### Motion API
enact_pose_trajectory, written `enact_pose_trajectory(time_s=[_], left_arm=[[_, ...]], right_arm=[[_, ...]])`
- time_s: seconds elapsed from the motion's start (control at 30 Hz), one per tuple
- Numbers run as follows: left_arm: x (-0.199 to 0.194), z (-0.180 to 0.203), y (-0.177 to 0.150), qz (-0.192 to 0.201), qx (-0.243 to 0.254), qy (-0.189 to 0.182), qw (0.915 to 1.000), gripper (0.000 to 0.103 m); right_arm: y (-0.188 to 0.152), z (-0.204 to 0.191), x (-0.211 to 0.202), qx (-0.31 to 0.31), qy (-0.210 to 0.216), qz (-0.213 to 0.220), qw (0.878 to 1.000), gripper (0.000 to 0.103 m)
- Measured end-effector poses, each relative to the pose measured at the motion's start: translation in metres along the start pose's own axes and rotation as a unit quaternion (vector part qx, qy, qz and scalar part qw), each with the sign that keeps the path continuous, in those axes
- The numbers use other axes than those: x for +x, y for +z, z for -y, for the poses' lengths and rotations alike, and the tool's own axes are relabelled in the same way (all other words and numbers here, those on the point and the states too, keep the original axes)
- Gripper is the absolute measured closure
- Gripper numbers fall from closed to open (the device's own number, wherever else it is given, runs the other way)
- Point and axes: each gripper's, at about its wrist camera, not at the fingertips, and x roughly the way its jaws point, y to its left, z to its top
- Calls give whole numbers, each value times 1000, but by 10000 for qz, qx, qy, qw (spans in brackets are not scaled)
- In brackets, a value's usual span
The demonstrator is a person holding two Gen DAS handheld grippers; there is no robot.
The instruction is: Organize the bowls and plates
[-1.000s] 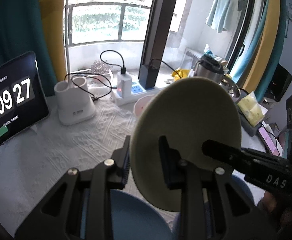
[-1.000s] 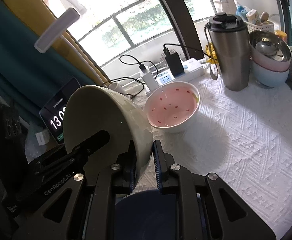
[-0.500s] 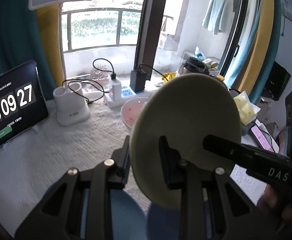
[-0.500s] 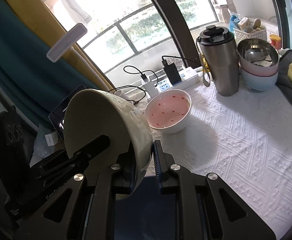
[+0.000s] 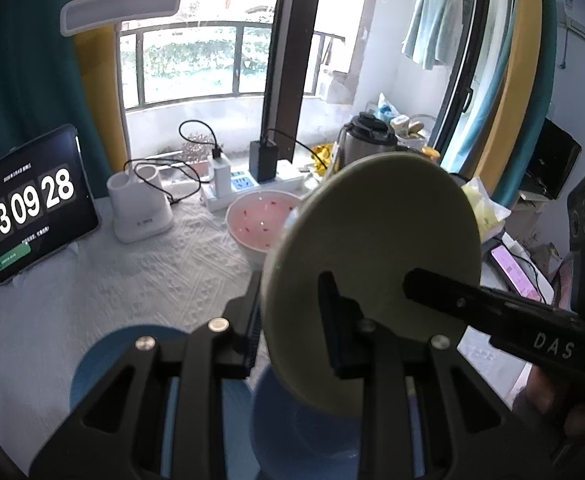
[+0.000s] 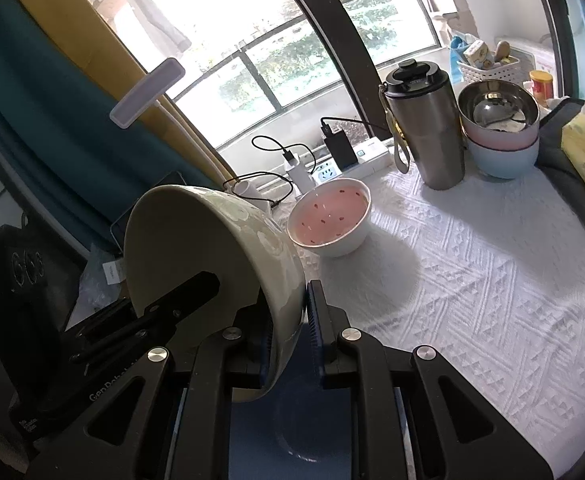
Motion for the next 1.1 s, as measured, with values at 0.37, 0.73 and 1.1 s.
enact_pose_trajectory(time_s=[0.37,0.73,1.1], left_arm=[[-2,12,-36,-296,-191,99,9993,76],[5,15,-64,-683,-370,216,9967,76],[17,23,-82,-968,-215,536,9936,76]], right_arm=[[-27,13,-6,42,44,-290,9996,85],[-51,26,-3,103,85,-580,9982,85],[-69,36,11,70,34,-846,9964,86]])
